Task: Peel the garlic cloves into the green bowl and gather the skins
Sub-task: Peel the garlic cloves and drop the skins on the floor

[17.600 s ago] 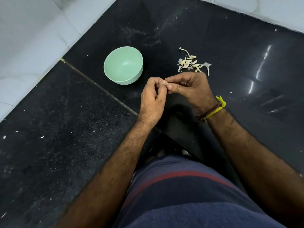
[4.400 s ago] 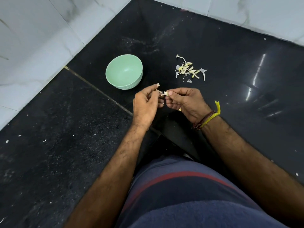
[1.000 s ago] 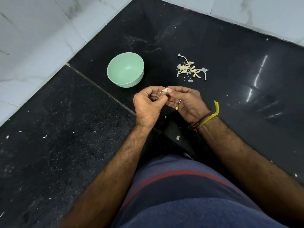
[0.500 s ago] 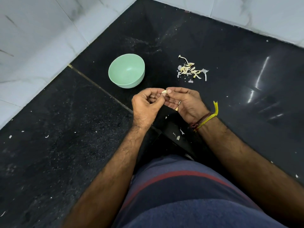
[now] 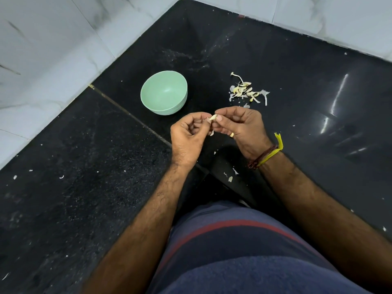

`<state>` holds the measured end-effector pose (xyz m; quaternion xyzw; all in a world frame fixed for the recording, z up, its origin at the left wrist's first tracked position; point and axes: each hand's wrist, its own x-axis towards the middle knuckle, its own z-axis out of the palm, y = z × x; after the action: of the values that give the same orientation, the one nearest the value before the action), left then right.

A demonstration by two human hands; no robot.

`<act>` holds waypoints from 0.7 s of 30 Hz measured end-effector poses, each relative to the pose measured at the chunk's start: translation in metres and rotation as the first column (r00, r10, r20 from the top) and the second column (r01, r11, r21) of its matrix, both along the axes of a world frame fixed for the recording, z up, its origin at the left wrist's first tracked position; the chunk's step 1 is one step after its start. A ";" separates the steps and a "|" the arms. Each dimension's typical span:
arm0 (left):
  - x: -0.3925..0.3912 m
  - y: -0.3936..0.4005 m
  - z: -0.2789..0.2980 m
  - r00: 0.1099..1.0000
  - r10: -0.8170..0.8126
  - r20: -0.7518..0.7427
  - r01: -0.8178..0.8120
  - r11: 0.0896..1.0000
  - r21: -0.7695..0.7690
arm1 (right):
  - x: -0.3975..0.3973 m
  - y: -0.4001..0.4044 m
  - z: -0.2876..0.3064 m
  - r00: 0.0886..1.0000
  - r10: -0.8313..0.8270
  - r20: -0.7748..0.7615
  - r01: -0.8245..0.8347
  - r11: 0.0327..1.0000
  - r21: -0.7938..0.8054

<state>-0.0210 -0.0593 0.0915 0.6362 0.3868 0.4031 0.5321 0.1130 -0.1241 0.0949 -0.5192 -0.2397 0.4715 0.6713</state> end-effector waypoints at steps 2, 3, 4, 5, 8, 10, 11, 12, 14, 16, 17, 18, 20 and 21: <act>-0.001 0.000 0.000 0.998 0.000 0.065 0.006 0.996 -0.093 | 0.004 -0.001 0.000 0.994 -0.014 0.111 0.012 1.000 0.021; -0.001 0.001 0.001 0.997 0.002 0.078 0.007 0.993 -0.118 | 0.006 -0.002 0.001 0.987 -0.016 0.158 0.012 1.000 0.028; -0.002 0.001 0.002 0.997 -0.002 0.076 0.012 0.992 -0.124 | 0.007 -0.002 0.001 0.982 -0.014 0.190 0.008 0.999 0.033; -0.002 0.002 0.002 0.998 -0.015 0.060 0.021 0.994 -0.110 | 0.007 -0.001 0.000 0.978 -0.012 0.208 0.005 0.999 0.037; -0.003 0.002 0.003 0.997 -0.070 -0.019 0.070 0.997 -0.026 | 0.004 -0.001 0.000 0.977 -0.014 0.212 0.005 0.999 0.040; -0.003 0.003 0.002 0.996 -0.073 -0.051 0.072 0.997 -0.013 | 0.003 0.000 0.000 0.979 -0.017 0.204 0.010 0.999 0.034; -0.003 0.003 0.001 0.996 -0.064 -0.059 0.063 0.998 -0.017 | 0.003 0.000 -0.001 0.980 -0.014 0.200 0.009 1.000 0.028; -0.003 0.003 0.001 0.996 -0.051 -0.068 0.050 0.999 -0.019 | 0.002 0.000 -0.001 0.980 -0.011 0.198 0.008 1.000 0.021; -0.002 0.003 0.001 0.995 -0.028 -0.097 0.027 1.000 -0.016 | 0.000 0.001 -0.002 0.980 -0.010 0.201 0.009 1.000 0.009; -0.001 0.002 0.001 0.994 -0.024 -0.106 0.021 0.999 -0.029 | -0.001 0.001 -0.002 0.978 -0.015 0.209 0.014 1.000 0.011; -0.001 0.002 0.001 0.995 -0.031 -0.097 0.027 0.999 -0.043 | -0.001 0.002 -0.002 0.978 -0.015 0.206 0.012 1.000 0.015; -0.001 0.002 0.001 0.996 -0.043 -0.081 0.038 0.998 -0.057 | 0.000 0.002 -0.002 0.980 -0.012 0.199 0.008 1.000 0.019; 0.000 0.003 0.001 0.997 -0.060 -0.054 0.056 0.996 -0.074 | 0.002 0.002 -0.004 0.986 0.007 0.166 -0.011 1.000 0.022; 0.000 0.004 0.000 0.997 -0.061 -0.048 0.057 0.995 -0.078 | 0.004 0.002 -0.005 0.990 0.021 0.142 -0.024 1.000 0.021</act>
<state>-0.0212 -0.0556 0.0918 0.6367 0.3962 0.3559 0.5577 0.1166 -0.1216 0.0896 -0.5412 -0.2979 0.4382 0.6530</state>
